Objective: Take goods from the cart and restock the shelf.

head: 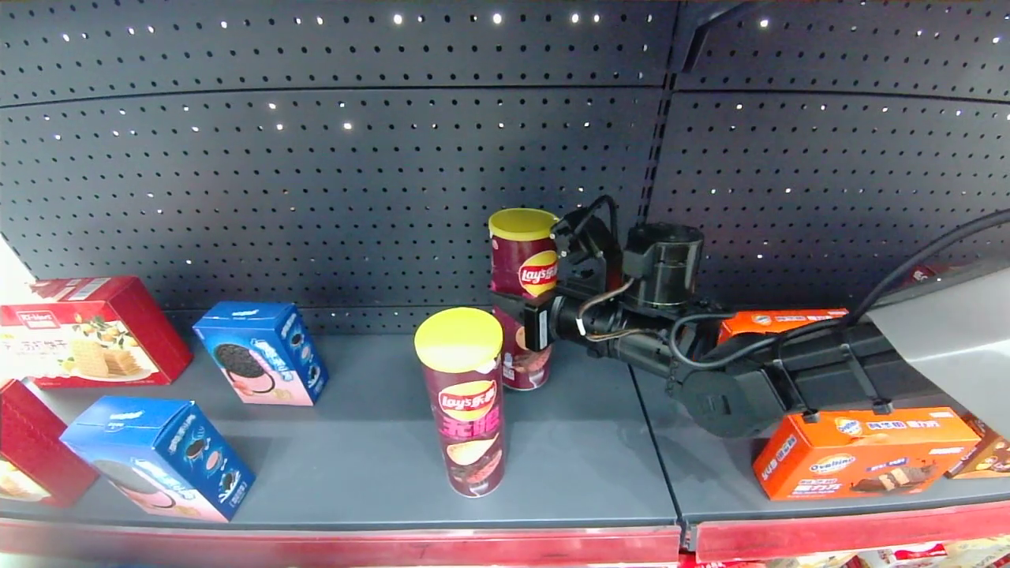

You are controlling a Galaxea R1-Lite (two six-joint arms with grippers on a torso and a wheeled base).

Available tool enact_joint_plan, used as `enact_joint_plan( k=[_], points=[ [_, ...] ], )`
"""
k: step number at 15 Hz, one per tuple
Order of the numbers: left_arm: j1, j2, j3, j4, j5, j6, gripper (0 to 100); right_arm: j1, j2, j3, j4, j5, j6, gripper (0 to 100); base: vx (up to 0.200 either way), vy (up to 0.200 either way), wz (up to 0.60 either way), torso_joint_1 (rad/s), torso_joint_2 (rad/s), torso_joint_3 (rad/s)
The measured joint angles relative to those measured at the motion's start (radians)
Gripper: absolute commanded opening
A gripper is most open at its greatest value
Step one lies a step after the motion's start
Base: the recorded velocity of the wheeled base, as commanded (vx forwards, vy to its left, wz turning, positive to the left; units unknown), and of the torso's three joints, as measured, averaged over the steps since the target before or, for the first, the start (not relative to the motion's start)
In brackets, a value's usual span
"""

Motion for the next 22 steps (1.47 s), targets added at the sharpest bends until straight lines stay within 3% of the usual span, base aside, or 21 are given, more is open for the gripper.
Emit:
enact_joint_plan(
  k=[17,18,22],
  points=[
    [0.000,0.000,0.000,0.000,0.000,0.000,100,0.004,0.126,-0.098,-0.007,0.000,0.000,0,0.000,0.000,0.00,0.000,0.00,0.000],
    [0.000,0.000,0.000,0.000,0.000,0.000,100,0.004,0.128,-0.099,-0.007,0.000,0.000,100,0.000,0.000,0.00,0.000,0.00,0.000],
    [0.000,0.000,0.000,0.000,0.000,0.000,100,0.004,0.129,-0.092,-0.003,0.000,-0.002,100,0.000,0.000,0.00,0.000,0.00,0.000]
  ],
)
